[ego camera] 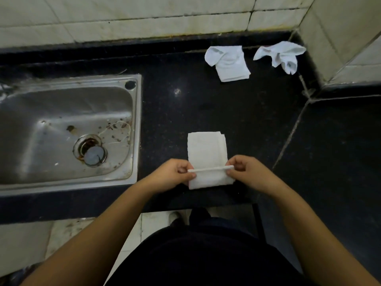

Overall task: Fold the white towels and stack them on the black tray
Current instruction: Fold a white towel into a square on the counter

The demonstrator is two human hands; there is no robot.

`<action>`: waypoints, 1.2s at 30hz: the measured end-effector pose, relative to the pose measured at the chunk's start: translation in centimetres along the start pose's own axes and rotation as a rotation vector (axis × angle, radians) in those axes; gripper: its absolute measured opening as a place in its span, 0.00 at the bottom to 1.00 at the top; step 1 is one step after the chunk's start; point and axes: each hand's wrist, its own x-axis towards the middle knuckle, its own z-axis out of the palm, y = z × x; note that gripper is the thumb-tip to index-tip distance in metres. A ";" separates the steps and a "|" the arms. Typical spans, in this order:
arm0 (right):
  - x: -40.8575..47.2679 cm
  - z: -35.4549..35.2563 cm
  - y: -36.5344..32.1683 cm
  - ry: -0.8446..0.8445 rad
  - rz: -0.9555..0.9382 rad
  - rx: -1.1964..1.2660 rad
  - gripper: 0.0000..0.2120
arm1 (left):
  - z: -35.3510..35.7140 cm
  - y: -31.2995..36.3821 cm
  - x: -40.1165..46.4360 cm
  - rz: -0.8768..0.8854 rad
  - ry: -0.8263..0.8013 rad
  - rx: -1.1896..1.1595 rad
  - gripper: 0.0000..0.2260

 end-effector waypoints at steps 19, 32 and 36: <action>6.2 2.6 0.0 0.541 0.116 -0.318 0.23 | 1.9 -0.5 5.5 -0.095 0.744 0.417 0.19; 6.3 2.8 -1.8 0.466 0.283 -0.106 0.09 | 1.0 1.4 6.4 -0.075 0.555 0.145 0.06; 3.7 3.2 -0.9 0.516 0.270 0.658 0.14 | 0.6 1.8 4.8 -0.009 0.408 -0.293 0.07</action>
